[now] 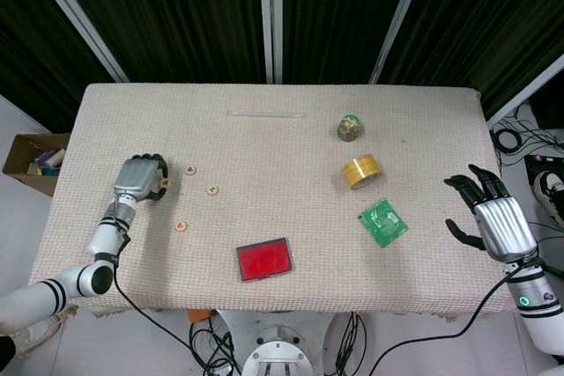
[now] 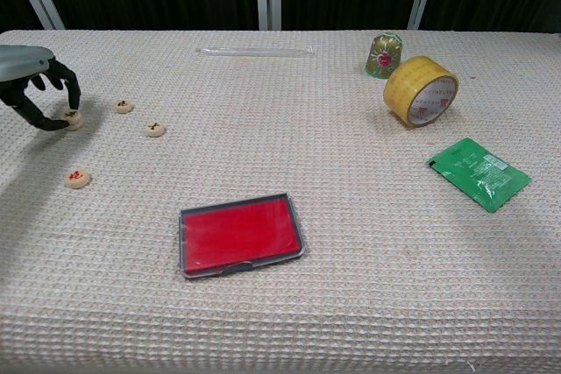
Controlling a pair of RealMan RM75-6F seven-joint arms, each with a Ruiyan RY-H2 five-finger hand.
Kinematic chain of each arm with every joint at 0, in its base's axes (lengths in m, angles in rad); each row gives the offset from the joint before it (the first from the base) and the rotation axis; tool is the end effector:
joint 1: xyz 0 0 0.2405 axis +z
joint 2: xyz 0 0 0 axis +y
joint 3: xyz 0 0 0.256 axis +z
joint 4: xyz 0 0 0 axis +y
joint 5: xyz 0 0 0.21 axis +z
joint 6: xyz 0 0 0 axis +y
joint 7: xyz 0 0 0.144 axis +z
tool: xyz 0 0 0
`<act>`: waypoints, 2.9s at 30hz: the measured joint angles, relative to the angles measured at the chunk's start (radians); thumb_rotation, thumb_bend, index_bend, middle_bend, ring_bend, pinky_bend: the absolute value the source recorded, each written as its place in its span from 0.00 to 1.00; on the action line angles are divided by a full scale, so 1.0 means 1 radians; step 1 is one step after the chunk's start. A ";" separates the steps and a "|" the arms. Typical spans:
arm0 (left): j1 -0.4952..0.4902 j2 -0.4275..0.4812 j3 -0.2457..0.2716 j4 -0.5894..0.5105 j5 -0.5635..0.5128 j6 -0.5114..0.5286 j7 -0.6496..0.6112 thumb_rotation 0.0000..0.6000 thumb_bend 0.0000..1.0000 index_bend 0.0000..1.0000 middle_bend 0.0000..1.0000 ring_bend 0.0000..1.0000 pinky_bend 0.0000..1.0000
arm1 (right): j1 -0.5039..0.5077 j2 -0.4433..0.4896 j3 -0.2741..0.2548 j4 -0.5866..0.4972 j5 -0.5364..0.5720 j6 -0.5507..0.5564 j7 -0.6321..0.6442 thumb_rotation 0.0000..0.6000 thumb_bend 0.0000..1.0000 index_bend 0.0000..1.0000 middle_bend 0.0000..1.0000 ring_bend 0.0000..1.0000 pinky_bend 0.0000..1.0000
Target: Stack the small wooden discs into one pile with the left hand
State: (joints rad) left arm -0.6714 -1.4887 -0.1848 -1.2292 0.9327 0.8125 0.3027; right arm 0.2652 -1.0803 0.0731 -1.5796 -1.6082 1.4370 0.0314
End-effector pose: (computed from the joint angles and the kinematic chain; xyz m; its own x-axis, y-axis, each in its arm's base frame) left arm -0.2601 0.3756 0.0254 0.4730 0.3439 0.8112 0.8744 -0.0699 -0.4802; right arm -0.2692 -0.2378 0.1652 0.4397 0.0555 0.8964 -0.8577 -0.2703 0.4375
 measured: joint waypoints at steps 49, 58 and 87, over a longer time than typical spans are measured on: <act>-0.115 0.002 -0.054 -0.045 -0.136 -0.002 0.058 1.00 0.31 0.40 0.17 0.18 0.22 | -0.005 0.000 0.008 -0.001 0.001 -0.001 0.001 1.00 0.23 0.25 0.26 0.06 0.18; -0.229 -0.101 -0.041 0.067 -0.326 -0.046 0.229 1.00 0.31 0.40 0.16 0.18 0.22 | -0.013 0.001 0.007 0.021 0.011 0.002 0.024 1.00 0.23 0.25 0.26 0.06 0.18; -0.239 -0.143 -0.003 0.123 -0.372 -0.049 0.229 1.00 0.35 0.50 0.17 0.18 0.22 | -0.021 -0.012 0.004 0.061 0.021 0.000 0.063 1.00 0.23 0.25 0.26 0.06 0.17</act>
State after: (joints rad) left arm -0.9105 -1.6319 -0.1876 -1.1058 0.5608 0.7638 0.5318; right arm 0.2441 -1.0920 0.0773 -1.5182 -1.5877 1.4373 0.0948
